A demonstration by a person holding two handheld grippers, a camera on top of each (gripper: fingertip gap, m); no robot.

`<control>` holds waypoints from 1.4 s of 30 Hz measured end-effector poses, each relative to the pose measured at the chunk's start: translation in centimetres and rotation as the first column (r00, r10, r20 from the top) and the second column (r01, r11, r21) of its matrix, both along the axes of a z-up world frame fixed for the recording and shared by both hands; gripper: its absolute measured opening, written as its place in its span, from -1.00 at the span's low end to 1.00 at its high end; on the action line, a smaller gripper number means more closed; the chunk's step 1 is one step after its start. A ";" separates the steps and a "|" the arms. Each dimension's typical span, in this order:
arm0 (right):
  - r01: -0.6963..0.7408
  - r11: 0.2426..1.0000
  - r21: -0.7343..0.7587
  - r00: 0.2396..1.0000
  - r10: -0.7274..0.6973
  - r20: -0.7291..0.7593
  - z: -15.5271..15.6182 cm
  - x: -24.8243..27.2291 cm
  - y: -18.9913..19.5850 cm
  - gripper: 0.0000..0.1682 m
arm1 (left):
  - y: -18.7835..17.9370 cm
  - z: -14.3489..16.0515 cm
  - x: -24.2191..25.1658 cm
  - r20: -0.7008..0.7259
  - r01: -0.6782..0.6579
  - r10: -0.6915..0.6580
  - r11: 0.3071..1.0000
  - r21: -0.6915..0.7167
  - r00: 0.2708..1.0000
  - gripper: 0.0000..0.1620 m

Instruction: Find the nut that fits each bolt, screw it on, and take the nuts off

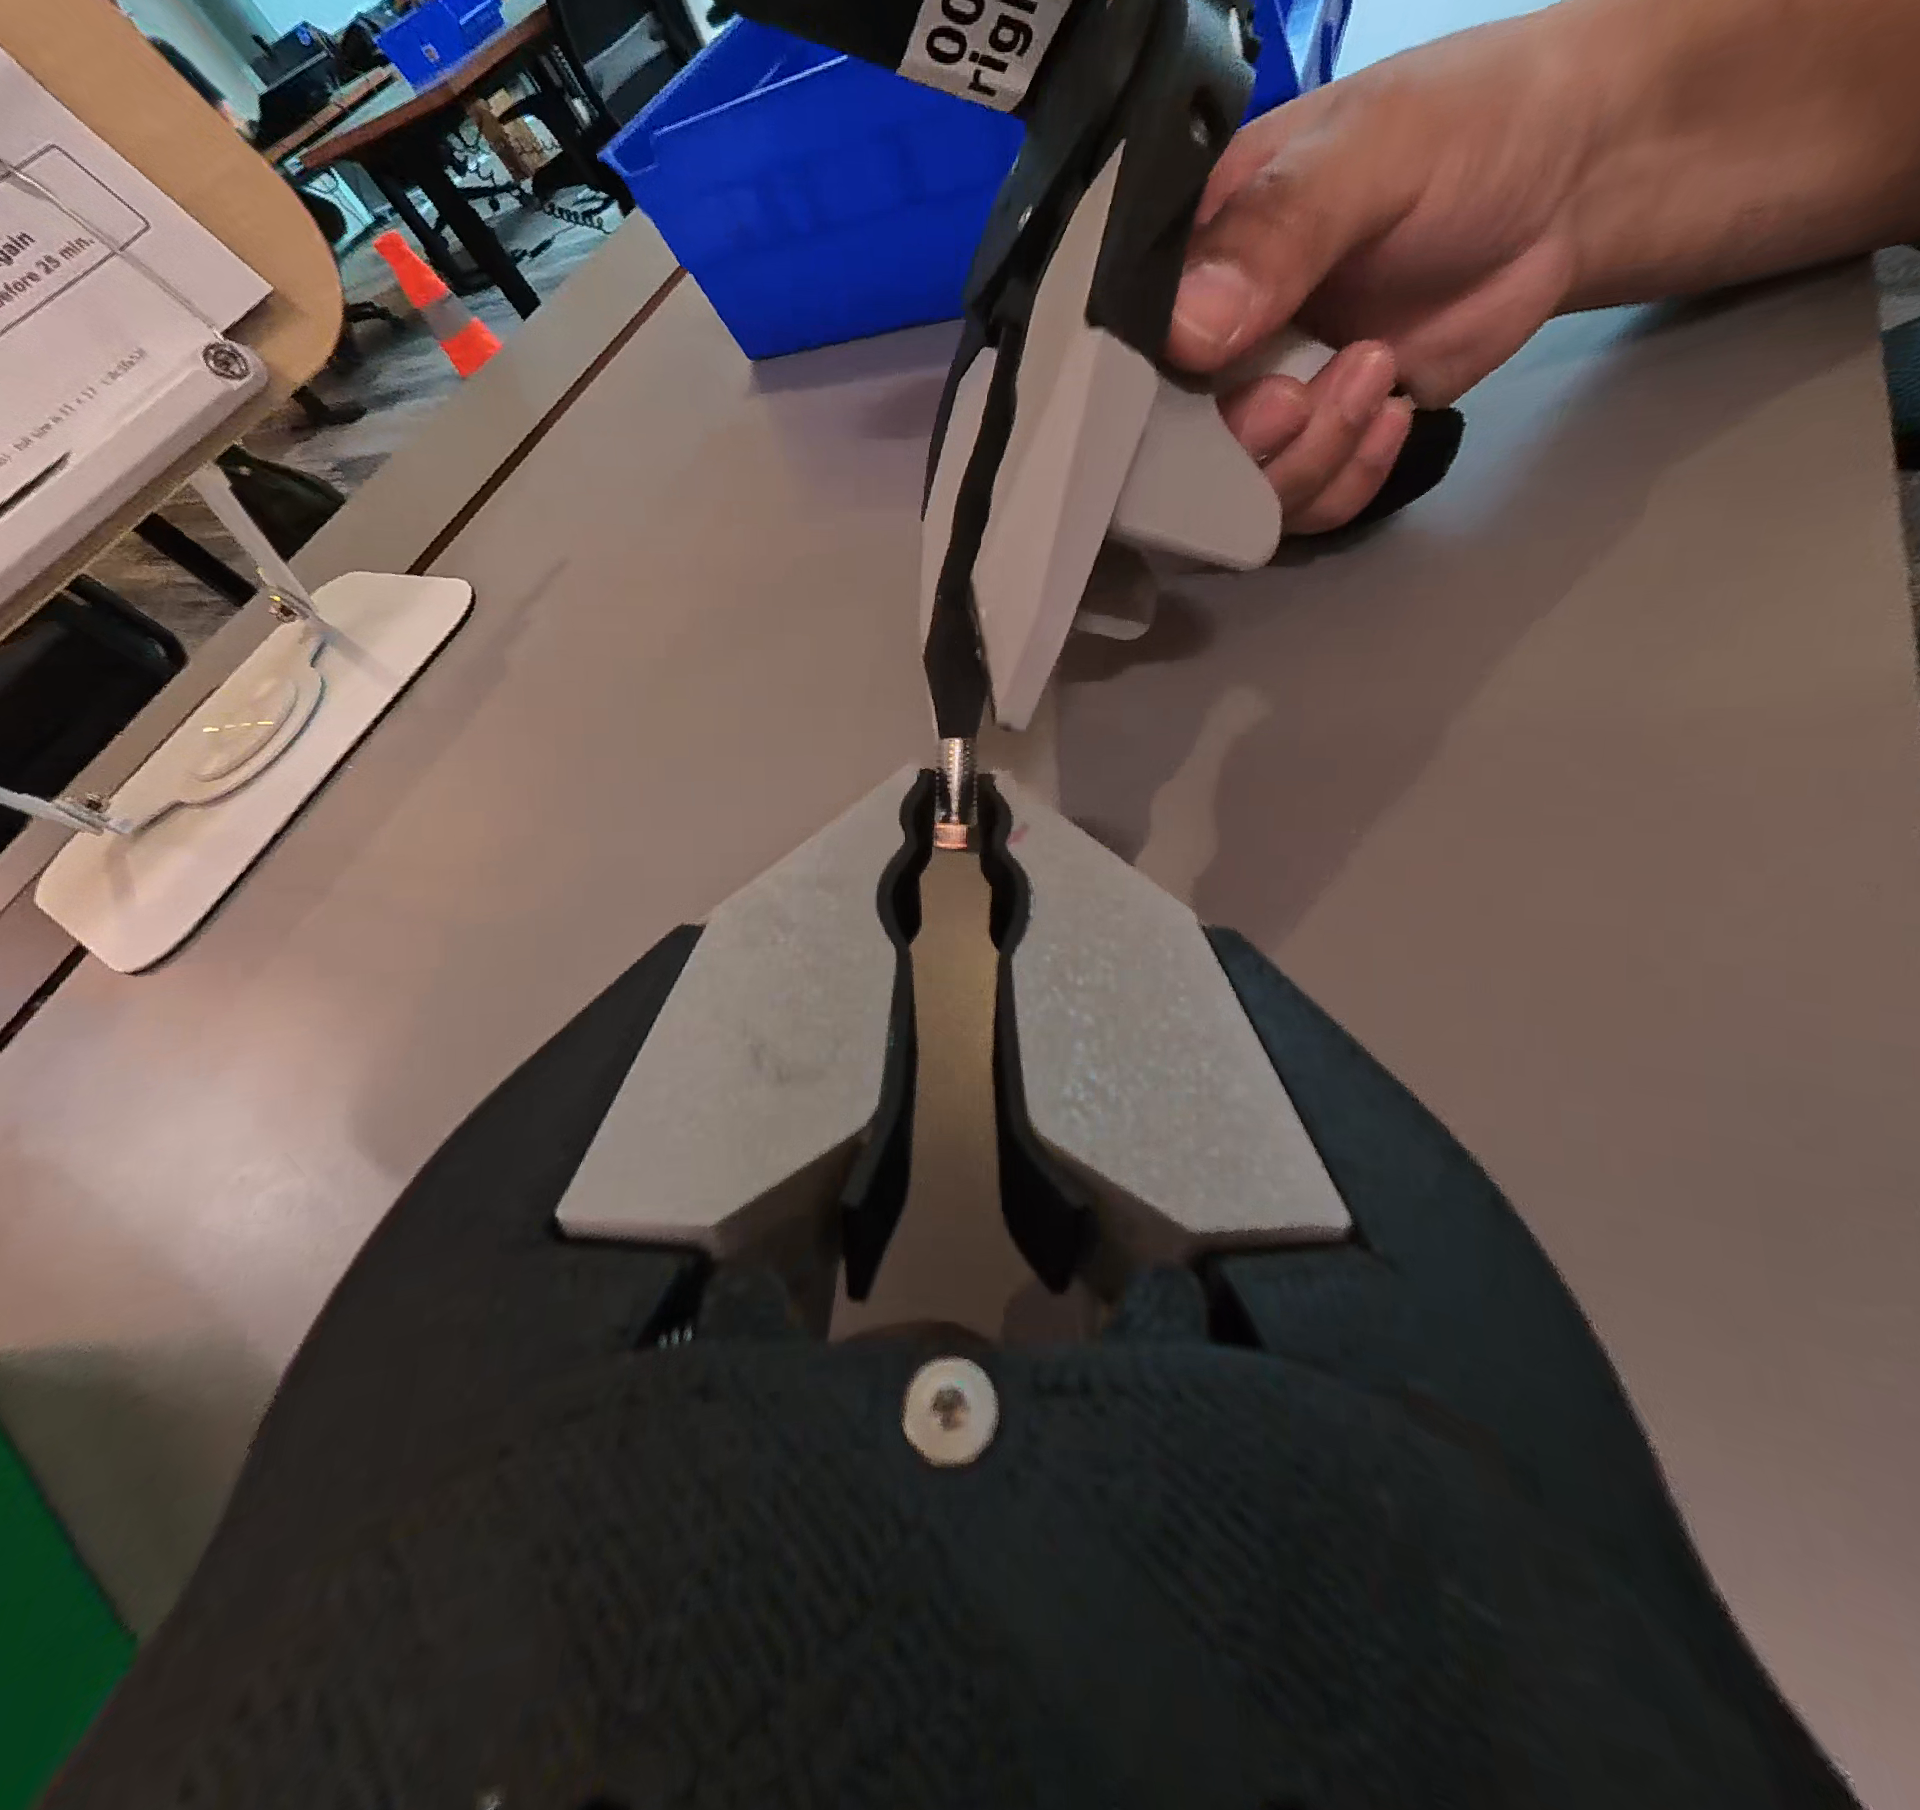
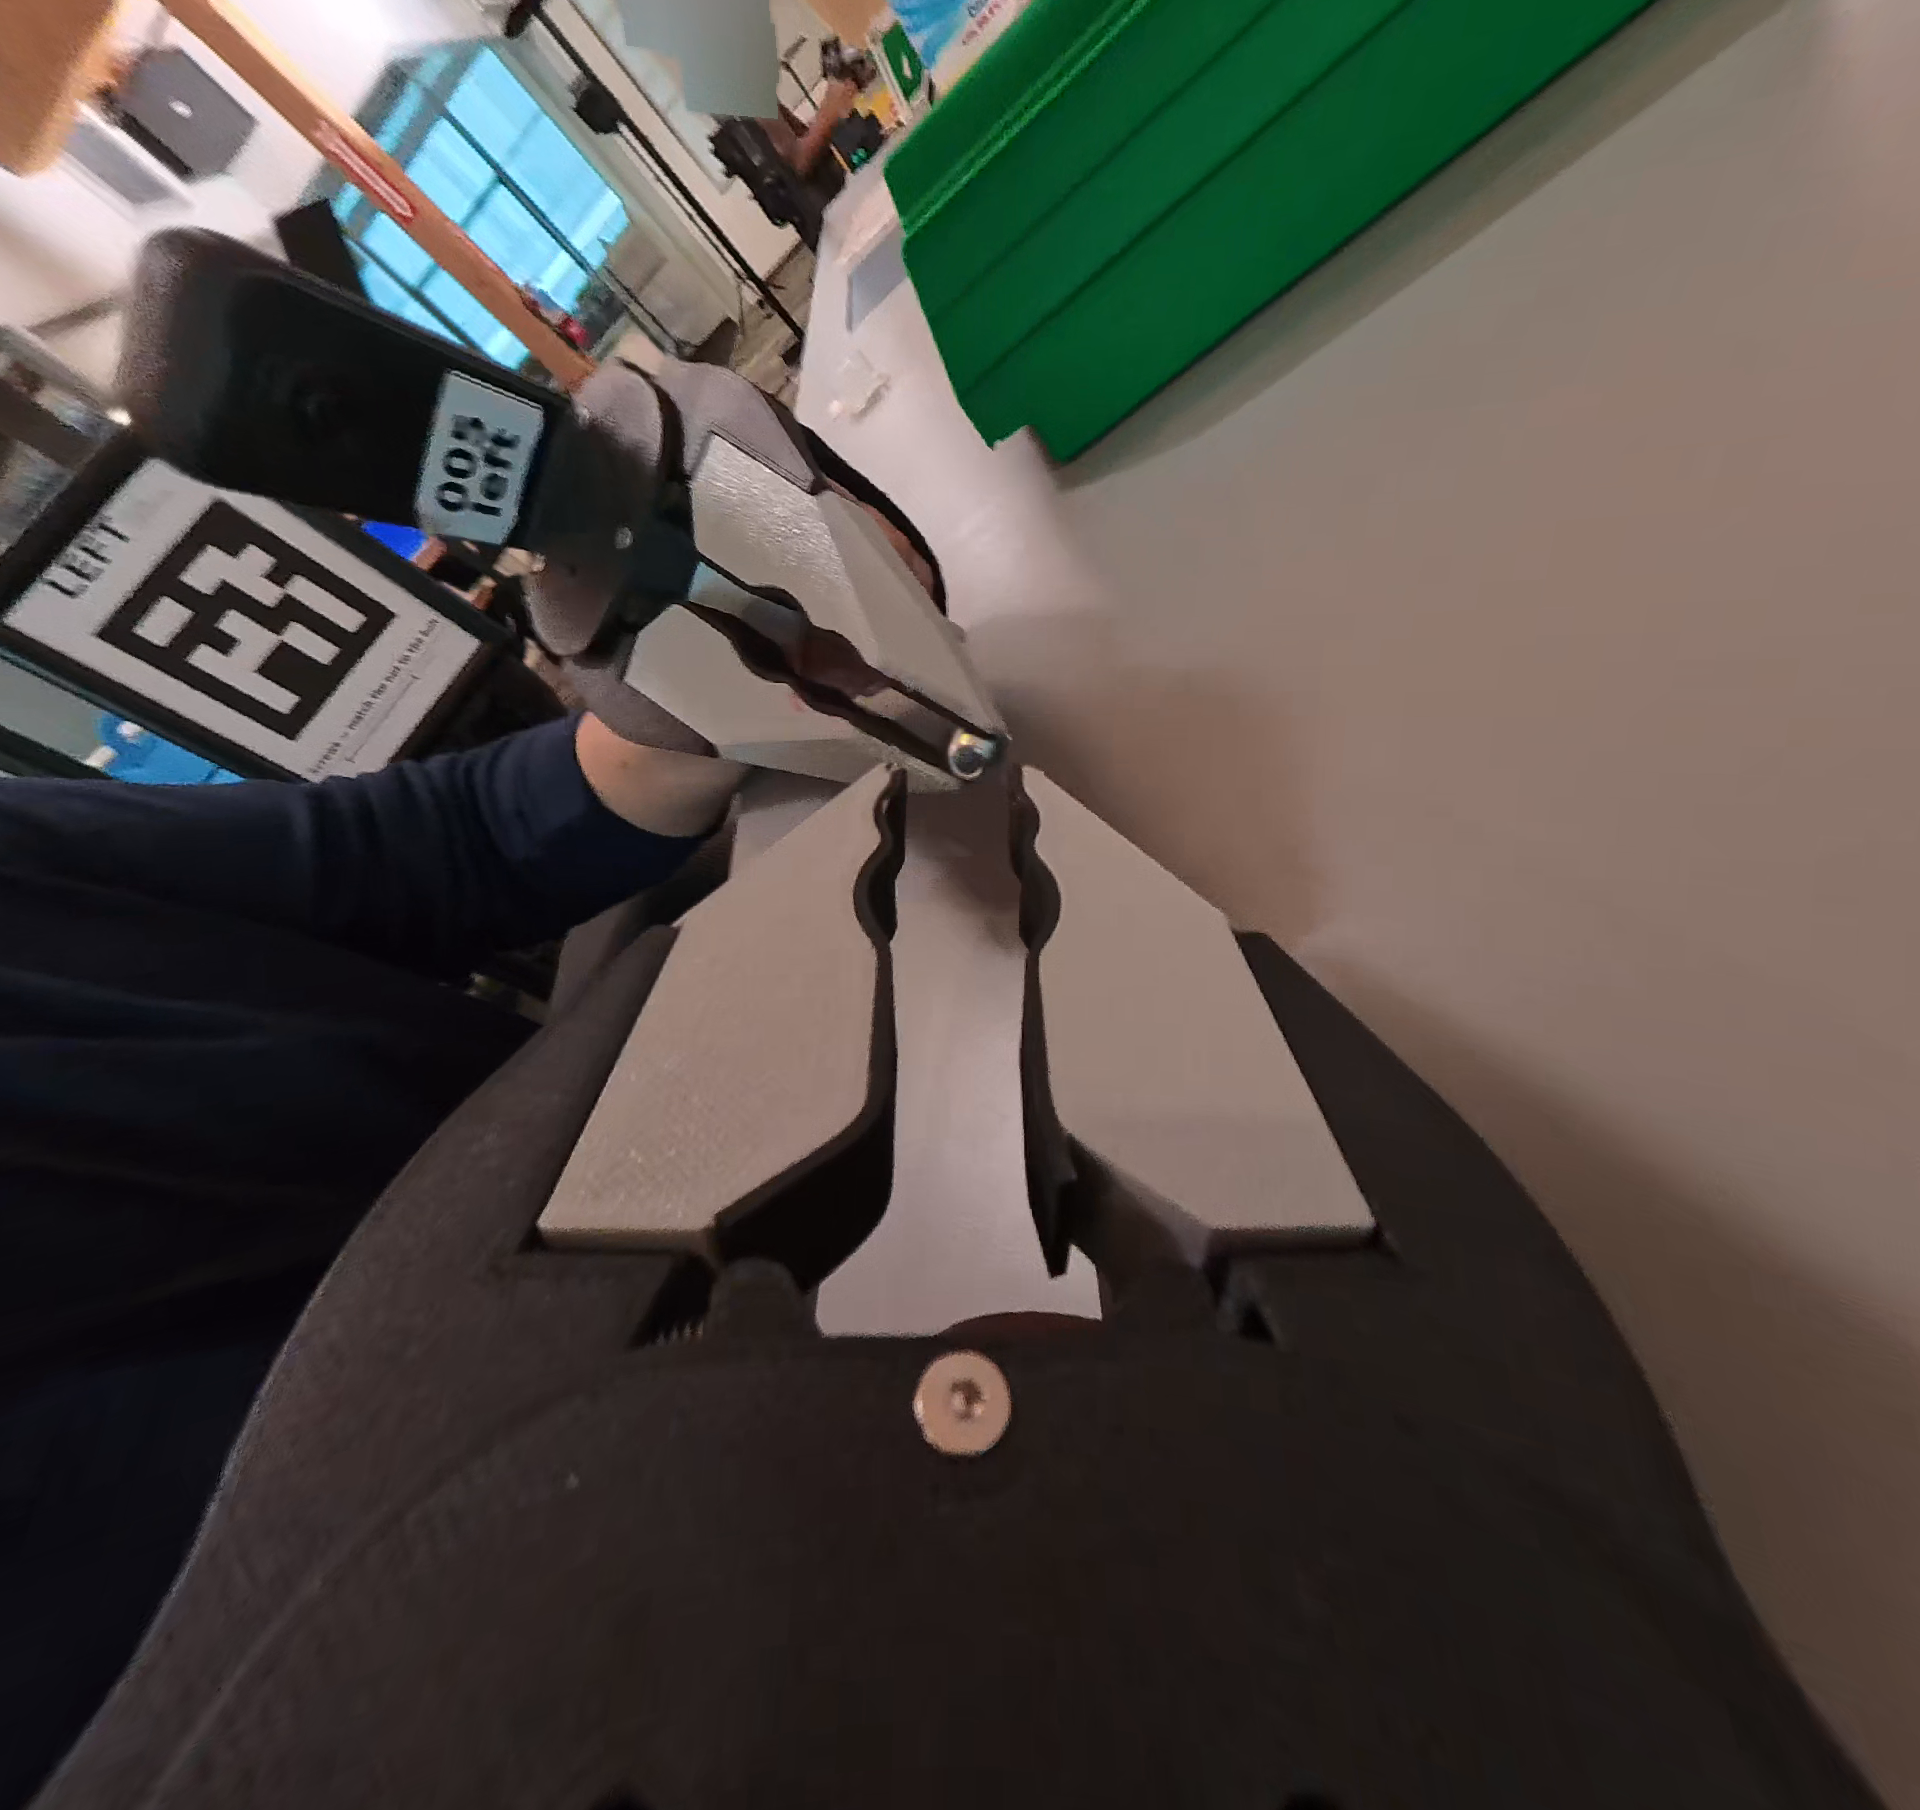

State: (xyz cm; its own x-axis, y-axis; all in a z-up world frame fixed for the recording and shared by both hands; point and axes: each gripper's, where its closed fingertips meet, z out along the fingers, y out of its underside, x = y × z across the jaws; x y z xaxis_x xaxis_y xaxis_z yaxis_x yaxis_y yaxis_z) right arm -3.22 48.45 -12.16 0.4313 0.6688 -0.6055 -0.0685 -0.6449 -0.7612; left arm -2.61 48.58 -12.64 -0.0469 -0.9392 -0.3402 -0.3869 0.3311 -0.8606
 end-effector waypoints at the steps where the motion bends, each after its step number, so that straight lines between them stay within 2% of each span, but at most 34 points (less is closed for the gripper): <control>1: 0.012 1.000 -0.001 0.999 -0.012 0.033 -0.5 0.1 0.1 -0.82 | -0.2 0.0 0.1 -0.003 0.004 -0.004 1.000 0.012 1.000 -0.93; 4: 0.005 1.000 0.011 0.999 -0.006 0.037 -0.5 0.1 0.1 -0.94 | -0.3 -0.4 0.5 -0.024 -0.001 0.002 0.999 0.035 1.000 -0.94; 10: 0.000 0.999 0.039 0.997 -0.004 0.079 -0.8 0.2 0.0 -0.95 | -0.3 -0.7 0.6 -0.035 -0.006 0.008 0.998 0.057 0.999 -0.93; 18: 0.040 0.995 0.086 0.974 -0.058 0.217 -2.0 0.9 0.6 -0.95 | -0.2 -1.7 0.5 -0.056 0.008 -0.009 1.000 -0.030 0.998 -0.87; 22: 0.055 0.991 0.126 0.919 -0.099 0.382 -3.3 2.4 0.9 -0.94 | 0.2 -2.0 0.0 -0.076 -0.002 -0.002 0.999 -0.054 0.997 -0.79; 25: 0.031 0.991 0.130 0.852 -0.094 0.515 -4.6 3.3 0.7 -0.94 | 0.7 -3.1 -0.3 -0.151 -0.021 0.010 0.997 -0.071 0.988 -0.79; 28: 0.000 0.991 0.137 0.813 -0.080 0.577 -4.9 3.5 0.4 -0.94 | 1.1 -4.1 -0.4 -0.217 -0.030 0.013 0.997 -0.077 0.976 -0.77; 33: -0.009 0.983 0.181 0.790 -0.104 0.604 -4.9 3.1 0.6 -0.94 | 1.1 -4.3 0.1 -0.228 -0.033 0.016 0.997 -0.068 0.974 -0.77; 37: 0.004 0.984 0.175 0.815 -0.105 0.570 -4.6 3.1 0.7 -0.88 | 0.9 -3.7 0.3 -0.193 -0.028 0.006 0.993 -0.113 0.981 -0.76; 42: 0.100 0.956 0.276 0.887 -0.211 0.411 -0.6 3.9 1.5 -0.78 | 0.9 -1.1 -0.1 -0.142 -0.021 0.001 0.991 -0.134 0.990 -0.64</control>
